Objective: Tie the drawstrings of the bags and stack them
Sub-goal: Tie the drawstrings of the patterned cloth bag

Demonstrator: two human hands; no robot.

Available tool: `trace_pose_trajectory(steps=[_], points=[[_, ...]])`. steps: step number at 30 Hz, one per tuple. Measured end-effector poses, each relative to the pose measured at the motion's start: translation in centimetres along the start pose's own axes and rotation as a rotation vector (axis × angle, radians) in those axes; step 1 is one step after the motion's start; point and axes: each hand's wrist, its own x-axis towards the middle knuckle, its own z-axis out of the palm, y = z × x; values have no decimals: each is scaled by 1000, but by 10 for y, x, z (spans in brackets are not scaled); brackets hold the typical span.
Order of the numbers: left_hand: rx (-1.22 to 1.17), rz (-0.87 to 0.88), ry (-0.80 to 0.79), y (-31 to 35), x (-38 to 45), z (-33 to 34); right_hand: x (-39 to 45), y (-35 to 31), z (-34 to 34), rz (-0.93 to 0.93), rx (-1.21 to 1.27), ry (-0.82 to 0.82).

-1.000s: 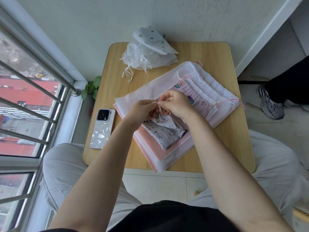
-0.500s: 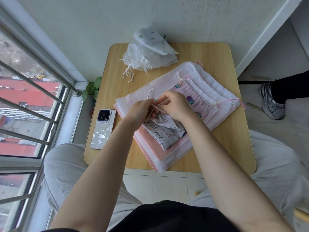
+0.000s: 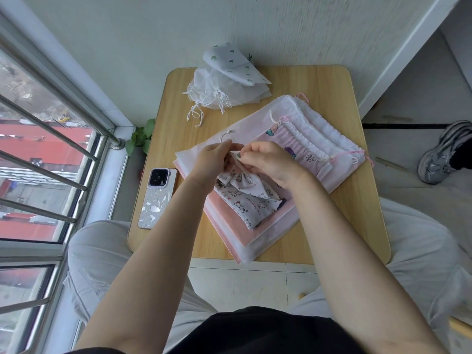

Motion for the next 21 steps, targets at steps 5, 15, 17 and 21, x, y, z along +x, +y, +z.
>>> trace_pose_trajectory(steps=[5, 15, 17, 21], points=[[-7, 28, 17, 2, -3, 2, -4, -4, 1, -7, -167, 11], [-23, 44, 63, -9, -11, 3, 2, 10, 14, -16, -343, 185], [-29, 45, 60, -12, -12, 4, 4, 15, 16, -11, -361, 205], [-99, 29, 57, -17, -14, 8, 8, 22, 17, -21, -400, 204]])
